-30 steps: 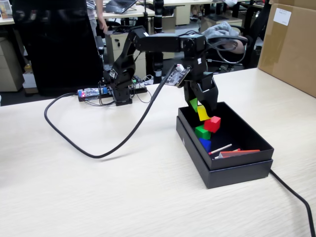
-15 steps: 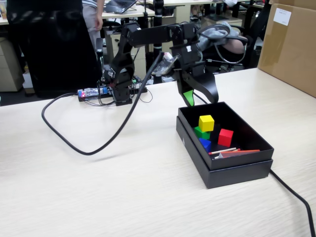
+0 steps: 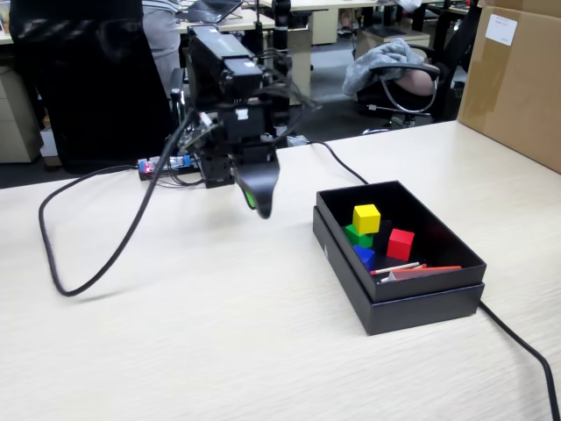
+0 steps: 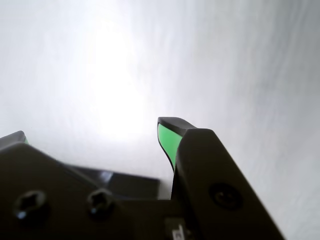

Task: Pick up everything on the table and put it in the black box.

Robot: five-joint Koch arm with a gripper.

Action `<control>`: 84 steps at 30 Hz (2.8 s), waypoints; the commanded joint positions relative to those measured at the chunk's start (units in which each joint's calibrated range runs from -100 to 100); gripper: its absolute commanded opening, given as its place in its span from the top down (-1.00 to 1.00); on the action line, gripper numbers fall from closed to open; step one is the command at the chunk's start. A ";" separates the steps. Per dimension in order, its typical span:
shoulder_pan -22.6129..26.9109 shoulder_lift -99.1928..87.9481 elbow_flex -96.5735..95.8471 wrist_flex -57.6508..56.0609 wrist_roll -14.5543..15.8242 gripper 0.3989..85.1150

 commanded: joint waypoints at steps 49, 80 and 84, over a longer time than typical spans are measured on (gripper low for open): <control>-2.25 -60.36 -82.27 57.05 -7.08 -0.17; -2.25 -60.36 -82.27 57.05 -7.08 -0.17; -2.25 -60.36 -82.27 57.05 -7.08 -0.17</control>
